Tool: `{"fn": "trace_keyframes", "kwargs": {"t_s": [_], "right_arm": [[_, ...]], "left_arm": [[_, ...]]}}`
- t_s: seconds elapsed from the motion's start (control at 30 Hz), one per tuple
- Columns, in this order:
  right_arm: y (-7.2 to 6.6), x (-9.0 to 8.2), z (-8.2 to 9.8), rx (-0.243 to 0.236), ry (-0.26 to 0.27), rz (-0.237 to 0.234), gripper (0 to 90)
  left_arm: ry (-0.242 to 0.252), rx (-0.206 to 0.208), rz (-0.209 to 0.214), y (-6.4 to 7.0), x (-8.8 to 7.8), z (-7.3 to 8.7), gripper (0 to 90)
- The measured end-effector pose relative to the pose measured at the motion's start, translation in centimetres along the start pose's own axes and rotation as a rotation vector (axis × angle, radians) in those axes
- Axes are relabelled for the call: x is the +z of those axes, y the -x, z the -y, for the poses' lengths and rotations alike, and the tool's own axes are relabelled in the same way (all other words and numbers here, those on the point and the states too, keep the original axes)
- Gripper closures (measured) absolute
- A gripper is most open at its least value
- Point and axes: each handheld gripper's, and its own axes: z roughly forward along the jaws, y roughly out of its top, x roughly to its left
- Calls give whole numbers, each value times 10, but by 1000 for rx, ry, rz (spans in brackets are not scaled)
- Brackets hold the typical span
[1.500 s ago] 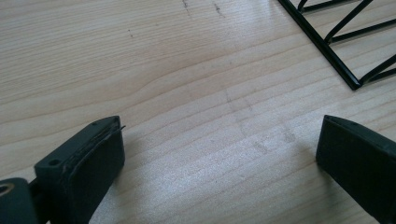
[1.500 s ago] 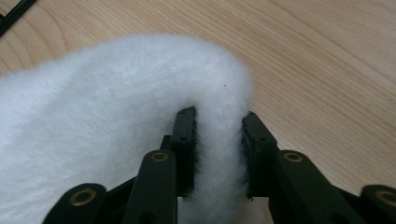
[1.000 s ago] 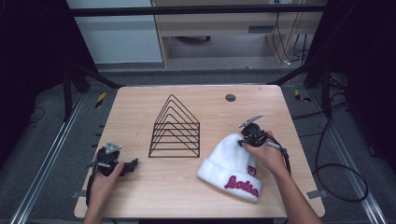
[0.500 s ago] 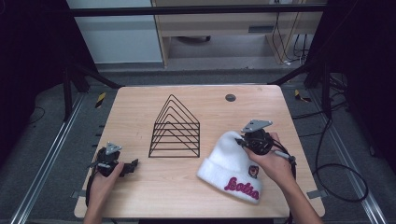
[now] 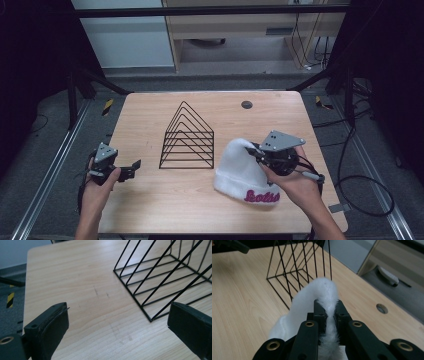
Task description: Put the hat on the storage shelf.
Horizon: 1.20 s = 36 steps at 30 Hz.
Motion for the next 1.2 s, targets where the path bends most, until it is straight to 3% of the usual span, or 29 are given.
{"fn": "trace_keyframes", "kwargs": {"t_s": [0.27,0.43,0.63,0.87,0.97,1.2], "right_arm": [[7,-11,-22,-48,46,29,838],[27,-16,-38,-33,99,25,837],[35,-19,-58,-36,130,32,837],[42,-26,-88,-50,173,55,837],[45,-26,-100,-47,194,62,836],[51,-21,-119,-33,233,79,836]], "left_arm": [[40,47,35,6,-18,-29,29],[80,62,99,14,-28,-58,28],[69,142,103,27,-33,-83,30],[88,174,174,43,-36,-101,34],[87,195,186,48,-34,-107,38],[94,194,225,57,-30,-114,40]]}}
